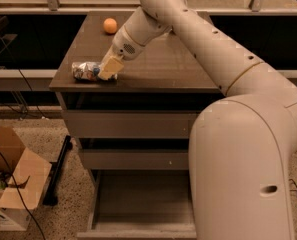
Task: Place redbull can into bottom drawer
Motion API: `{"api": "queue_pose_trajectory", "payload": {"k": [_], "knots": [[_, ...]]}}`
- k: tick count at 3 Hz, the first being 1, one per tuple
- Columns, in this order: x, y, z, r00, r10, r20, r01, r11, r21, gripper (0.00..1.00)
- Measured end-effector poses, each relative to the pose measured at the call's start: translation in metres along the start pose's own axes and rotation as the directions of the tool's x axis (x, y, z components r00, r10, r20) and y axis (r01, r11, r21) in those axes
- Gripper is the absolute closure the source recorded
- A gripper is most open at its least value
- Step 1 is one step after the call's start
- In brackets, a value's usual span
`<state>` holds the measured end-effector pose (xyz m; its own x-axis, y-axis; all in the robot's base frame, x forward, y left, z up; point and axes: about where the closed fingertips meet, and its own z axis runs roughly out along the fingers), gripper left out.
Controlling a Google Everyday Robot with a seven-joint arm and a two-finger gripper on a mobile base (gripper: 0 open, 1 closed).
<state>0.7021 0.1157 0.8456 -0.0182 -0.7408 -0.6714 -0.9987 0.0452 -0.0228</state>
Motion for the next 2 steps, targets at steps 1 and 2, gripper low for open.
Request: {"api": "queue_pose_trajectory", "payload": {"k": [1, 2], "knots": [[0.005, 0.01, 0.0, 1.0, 0.004, -0.01, -0.004, 1.0, -0.007, 0.93], [0.014, 0.034, -0.013, 1.0, 0.0, -0.024, 0.0, 1.0, 0.0, 1.0]]}}
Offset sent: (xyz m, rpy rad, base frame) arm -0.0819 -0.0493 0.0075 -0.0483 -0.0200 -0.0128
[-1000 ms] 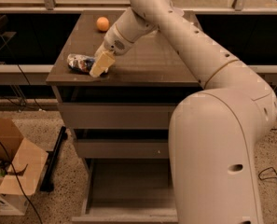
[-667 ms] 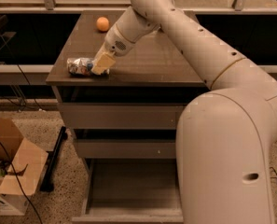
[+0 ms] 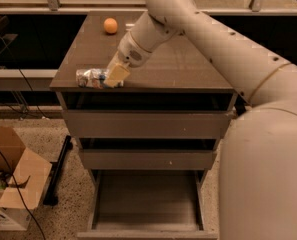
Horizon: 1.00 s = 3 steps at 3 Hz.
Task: Place redbull can into bottom drawer
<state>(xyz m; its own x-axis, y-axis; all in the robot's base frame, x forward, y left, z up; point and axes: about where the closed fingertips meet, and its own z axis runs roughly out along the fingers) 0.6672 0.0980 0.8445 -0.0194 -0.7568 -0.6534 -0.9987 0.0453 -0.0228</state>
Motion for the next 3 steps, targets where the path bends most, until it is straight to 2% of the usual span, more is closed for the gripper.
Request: {"api": "queue_pose_trajectory", "payload": {"k": [1, 2, 3], "knots": [[0.024, 0.062, -0.056, 1.0, 0.025, 0.002, -0.025, 0.997, 0.073, 1.0], [0.066, 0.114, -0.085, 0.993, 0.108, -0.035, -0.104, 0.9882, 0.112, 1.0], [0.144, 0.15, -0.053, 0.967, 0.247, -0.068, -0.239, 0.9652, 0.105, 1.0]]}}
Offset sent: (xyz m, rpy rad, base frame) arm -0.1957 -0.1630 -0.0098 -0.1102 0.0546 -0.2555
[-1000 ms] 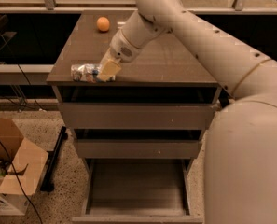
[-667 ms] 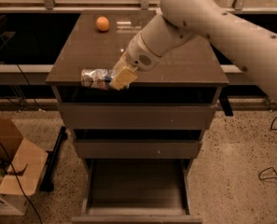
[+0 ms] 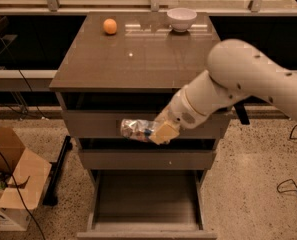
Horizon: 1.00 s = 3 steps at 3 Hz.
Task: Place redbull can into bottom drawer
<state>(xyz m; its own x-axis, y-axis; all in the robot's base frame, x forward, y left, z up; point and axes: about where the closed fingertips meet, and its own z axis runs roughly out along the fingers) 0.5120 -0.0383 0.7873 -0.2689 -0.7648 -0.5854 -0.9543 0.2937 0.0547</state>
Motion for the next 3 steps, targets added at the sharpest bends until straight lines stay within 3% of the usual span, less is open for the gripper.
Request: {"api": "queue_pose_trajectory", "payload": {"k": [1, 2, 3], "knots": [[0.044, -0.01, 0.032, 0.997, 0.075, -0.006, -0.074, 0.997, 0.02, 1.0], [0.094, -0.042, 0.084, 0.988, 0.15, 0.047, -0.152, 0.9873, 0.046, 1.0], [0.094, -0.042, 0.084, 0.988, 0.15, 0.047, -0.152, 0.9873, 0.046, 1.0]]}}
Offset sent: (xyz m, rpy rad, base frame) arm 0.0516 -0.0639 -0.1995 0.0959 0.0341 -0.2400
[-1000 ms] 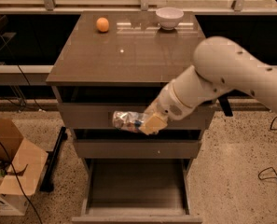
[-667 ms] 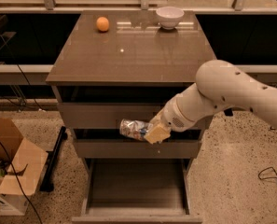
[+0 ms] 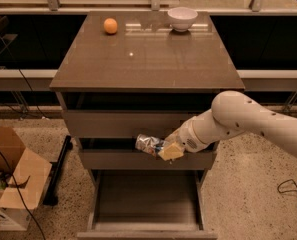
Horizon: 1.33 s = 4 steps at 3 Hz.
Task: Place redbull can into bottom drawer
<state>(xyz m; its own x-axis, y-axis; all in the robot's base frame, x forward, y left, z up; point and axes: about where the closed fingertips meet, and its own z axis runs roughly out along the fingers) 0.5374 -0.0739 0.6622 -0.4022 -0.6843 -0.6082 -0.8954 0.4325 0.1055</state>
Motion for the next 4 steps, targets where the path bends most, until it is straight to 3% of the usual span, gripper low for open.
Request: {"api": "queue_pose_trajectory", "payload": {"k": [1, 2, 3, 4], "knots": [[0.001, -0.002, 0.019, 1.0, 0.016, 0.019, -0.016, 0.9999, 0.002, 1.0], [0.02, -0.006, 0.057, 0.996, 0.082, 0.047, -0.082, 0.9966, -0.001, 1.0], [0.056, -0.009, 0.105, 0.983, 0.174, 0.057, -0.173, 0.9847, -0.022, 1.0], [0.103, -0.007, 0.151, 0.959, 0.279, 0.054, -0.277, 0.9597, -0.047, 1.0]]}}
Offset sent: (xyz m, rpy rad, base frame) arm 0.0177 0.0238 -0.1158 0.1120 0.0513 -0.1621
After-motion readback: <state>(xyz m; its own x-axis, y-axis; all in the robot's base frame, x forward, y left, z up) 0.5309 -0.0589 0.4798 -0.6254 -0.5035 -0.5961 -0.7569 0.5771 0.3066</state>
